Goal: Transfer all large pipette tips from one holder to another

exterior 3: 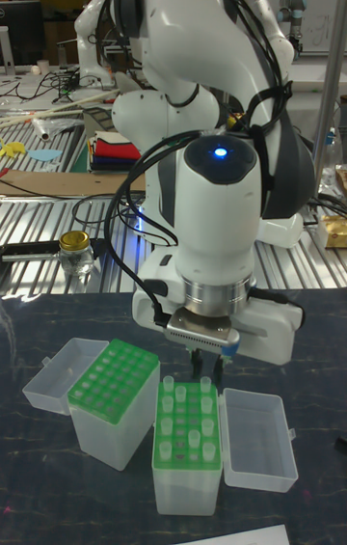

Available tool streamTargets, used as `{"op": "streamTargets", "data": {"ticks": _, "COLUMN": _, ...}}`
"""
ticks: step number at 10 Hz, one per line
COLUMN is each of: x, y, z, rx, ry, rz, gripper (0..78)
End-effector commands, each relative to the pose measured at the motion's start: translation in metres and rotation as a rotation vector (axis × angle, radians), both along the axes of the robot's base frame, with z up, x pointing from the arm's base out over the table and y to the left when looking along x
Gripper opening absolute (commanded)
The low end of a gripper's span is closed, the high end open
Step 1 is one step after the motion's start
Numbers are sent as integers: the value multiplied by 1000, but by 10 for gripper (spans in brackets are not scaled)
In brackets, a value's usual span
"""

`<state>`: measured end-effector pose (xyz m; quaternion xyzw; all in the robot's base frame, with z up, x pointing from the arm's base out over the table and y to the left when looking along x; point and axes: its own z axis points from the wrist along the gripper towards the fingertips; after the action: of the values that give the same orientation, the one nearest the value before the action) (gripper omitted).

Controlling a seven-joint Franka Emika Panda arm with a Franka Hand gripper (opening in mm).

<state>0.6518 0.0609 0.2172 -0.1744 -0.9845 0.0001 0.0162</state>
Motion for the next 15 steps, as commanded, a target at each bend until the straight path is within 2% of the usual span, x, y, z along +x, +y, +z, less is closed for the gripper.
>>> {"op": "streamTargets", "data": {"ticks": 1, "x": 1, "y": 0, "z": 2, "rx": 0, "ry": -3, "rz": -1, "gripper": 774}}
{"op": "streamTargets", "data": {"ticks": 8, "x": 1, "y": 0, "z": 2, "rx": 0, "ry": -3, "rz": -1, "gripper": 774}}
{"op": "streamTargets", "data": {"ticks": 9, "x": 2, "y": 1, "z": -6, "rx": 15, "ry": -5, "rz": -48, "gripper": 774}}
{"op": "streamTargets", "data": {"ticks": 15, "x": 1, "y": 1, "z": -7, "rx": 34, "ry": -7, "rz": -120, "gripper": 774}}
